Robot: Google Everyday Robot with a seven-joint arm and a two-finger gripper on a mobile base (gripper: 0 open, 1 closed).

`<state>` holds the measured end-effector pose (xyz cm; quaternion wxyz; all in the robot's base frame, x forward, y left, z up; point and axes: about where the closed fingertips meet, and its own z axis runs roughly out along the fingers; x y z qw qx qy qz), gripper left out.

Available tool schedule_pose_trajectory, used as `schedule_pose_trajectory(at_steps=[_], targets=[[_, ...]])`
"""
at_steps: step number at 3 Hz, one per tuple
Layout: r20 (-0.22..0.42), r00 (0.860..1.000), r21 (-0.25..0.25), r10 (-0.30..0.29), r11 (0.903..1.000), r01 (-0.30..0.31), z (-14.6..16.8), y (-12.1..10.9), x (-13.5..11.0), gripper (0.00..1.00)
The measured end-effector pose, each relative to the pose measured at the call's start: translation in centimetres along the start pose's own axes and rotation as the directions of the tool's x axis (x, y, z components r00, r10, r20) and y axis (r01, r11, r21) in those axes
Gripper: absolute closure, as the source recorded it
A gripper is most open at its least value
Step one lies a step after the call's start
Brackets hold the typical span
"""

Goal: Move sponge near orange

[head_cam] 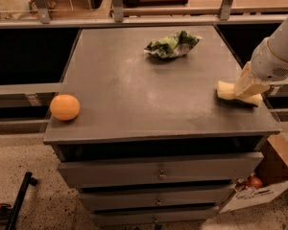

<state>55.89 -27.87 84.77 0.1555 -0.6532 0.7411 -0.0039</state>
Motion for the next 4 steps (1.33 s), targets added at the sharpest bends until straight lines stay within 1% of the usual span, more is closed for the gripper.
schedule_pose_trajectory(at_steps=[1, 2, 3, 4], targets=[[0.011, 1.0, 0.027, -0.021, 0.9994, 0.021, -0.9, -0.5, -1.6, 1.0], [0.023, 0.999, 0.067, -0.042, 0.9969, 0.041, -2.3, -1.3, -3.6, 1.0], [0.051, 0.994, 0.102, -0.097, 0.9907, 0.091, -3.5, -1.8, -6.9, 1.0], [0.113, 0.978, 0.109, -0.177, 0.9802, 0.165, -3.3, -1.6, -12.0, 1.0]])
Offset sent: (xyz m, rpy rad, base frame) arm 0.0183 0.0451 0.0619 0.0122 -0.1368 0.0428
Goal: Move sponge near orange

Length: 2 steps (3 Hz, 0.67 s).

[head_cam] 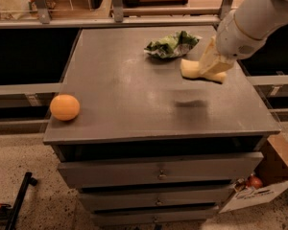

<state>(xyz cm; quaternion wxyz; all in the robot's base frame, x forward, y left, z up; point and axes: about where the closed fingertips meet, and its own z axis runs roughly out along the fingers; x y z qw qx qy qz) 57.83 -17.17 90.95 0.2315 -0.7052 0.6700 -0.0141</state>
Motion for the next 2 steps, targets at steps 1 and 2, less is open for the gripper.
schedule_pose_trajectory(at_steps=[1, 2], targets=[[0.064, 0.994, -0.028, -0.093, 0.9951, 0.095, 2.0, 0.8, -5.7, 1.0], [0.112, 0.981, -0.056, -0.161, 0.9842, 0.168, 4.0, 1.9, -9.8, 1.0]])
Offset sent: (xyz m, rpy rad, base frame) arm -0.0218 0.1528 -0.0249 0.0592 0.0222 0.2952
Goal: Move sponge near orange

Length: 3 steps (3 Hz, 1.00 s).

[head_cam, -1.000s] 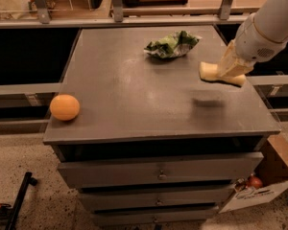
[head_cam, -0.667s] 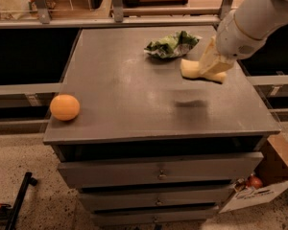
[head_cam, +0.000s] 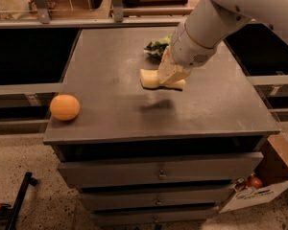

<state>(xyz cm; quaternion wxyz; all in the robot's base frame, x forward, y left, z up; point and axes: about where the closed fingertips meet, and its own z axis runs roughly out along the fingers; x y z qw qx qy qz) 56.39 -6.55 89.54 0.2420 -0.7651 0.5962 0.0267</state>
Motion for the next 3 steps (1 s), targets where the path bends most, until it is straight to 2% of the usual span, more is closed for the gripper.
schedule_pose_trajectory(at_steps=[1, 2, 3], targets=[[0.0, 1.0, 0.0, 0.0, 1.0, 0.0, 0.0, 0.0, 0.0, 1.0], [0.0, 0.999, 0.038, -0.048, 0.9981, 0.048, 0.2, -0.5, -1.0, 1.0], [0.029, 0.993, 0.095, -0.117, 0.9889, 0.114, 0.2, -0.8, -2.2, 1.0]])
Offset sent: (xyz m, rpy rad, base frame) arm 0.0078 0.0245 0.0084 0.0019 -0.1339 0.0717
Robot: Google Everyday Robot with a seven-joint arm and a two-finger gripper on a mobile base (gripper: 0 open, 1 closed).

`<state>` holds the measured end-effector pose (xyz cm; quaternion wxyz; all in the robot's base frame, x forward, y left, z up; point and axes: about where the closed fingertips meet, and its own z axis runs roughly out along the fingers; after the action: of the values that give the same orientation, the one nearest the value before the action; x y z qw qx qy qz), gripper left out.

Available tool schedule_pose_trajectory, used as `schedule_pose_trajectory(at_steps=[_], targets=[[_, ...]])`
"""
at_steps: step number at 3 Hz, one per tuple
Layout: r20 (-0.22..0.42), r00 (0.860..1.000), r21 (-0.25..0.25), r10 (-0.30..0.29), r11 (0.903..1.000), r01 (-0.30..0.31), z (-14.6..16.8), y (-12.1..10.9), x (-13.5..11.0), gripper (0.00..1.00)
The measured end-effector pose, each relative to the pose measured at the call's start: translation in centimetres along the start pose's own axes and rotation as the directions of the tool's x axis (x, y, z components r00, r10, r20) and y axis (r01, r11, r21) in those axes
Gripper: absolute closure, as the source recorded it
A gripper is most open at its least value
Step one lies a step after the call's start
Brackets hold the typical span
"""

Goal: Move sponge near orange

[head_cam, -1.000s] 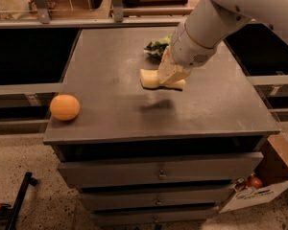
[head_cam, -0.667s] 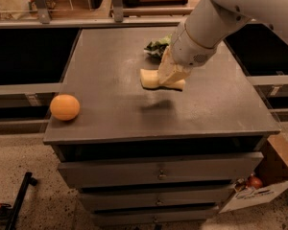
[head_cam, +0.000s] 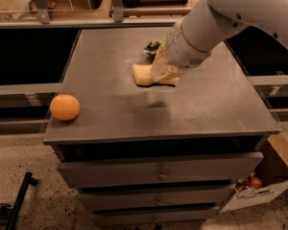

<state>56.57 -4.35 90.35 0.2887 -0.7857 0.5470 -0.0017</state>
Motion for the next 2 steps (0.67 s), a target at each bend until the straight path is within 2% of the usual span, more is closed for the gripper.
schedule_pose_trajectory(at_steps=[1, 2], targets=[[0.027, 0.996, 0.03, -0.089, 0.9957, 0.088, 0.3, 0.1, -1.6, 1.0], [0.058, 0.983, 0.029, -0.174, 0.9845, 0.173, 0.9, 0.6, -3.5, 1.0]])
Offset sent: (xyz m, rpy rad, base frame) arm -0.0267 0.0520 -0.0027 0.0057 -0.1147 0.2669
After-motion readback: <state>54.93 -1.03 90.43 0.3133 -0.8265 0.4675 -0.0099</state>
